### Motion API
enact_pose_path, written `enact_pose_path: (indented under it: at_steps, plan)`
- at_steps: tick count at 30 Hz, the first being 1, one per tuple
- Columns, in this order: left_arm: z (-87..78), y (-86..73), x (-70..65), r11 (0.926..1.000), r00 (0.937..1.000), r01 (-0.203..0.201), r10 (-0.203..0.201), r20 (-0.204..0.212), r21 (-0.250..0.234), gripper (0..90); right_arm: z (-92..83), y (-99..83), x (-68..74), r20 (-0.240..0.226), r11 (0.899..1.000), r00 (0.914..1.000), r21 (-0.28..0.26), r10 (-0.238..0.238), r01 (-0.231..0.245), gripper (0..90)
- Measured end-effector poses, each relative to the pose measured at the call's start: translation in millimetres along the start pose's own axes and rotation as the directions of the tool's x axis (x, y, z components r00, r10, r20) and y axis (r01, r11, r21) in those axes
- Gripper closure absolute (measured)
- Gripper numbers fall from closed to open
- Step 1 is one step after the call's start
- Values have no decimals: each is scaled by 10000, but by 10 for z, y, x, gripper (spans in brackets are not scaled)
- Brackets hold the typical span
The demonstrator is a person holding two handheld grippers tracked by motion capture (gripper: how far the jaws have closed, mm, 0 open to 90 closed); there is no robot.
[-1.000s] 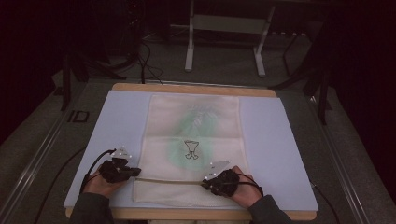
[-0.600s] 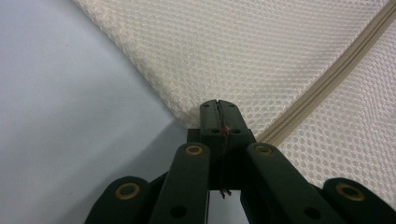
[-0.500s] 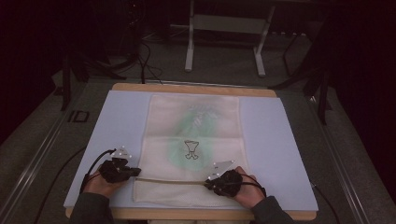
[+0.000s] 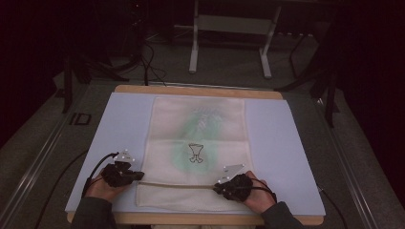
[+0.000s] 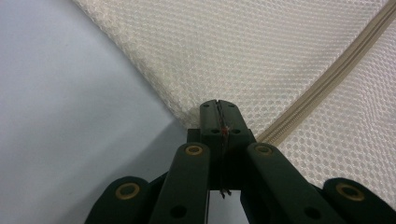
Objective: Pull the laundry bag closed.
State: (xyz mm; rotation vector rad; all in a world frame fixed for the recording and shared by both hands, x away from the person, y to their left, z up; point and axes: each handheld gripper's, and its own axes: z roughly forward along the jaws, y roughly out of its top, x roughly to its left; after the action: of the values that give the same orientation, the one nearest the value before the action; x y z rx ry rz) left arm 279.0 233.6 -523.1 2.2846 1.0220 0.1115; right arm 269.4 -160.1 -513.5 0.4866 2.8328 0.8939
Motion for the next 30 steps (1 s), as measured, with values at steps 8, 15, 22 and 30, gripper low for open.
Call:
enact_pose_path:
  at_steps: [8,15,22,30]
  plan:
    - [0,0,0,10000,10000,-7,7,-3,3,900,-19,-30,-14,27,10000,10000,37,20,-20,822]
    - [-1,-1,0,10000,10000,-12,12,-5,-2,899,-53,-73,-34,114,9999,9998,12,163,-164,822]
    - [-1,1,-1,10000,10000,-27,27,-14,19,900,-89,-128,-48,235,9996,9993,30,285,-285,822]
    - [0,2,1,10000,10000,-45,45,-1,28,899,-136,-182,-71,283,9987,9983,37,501,-502,822]
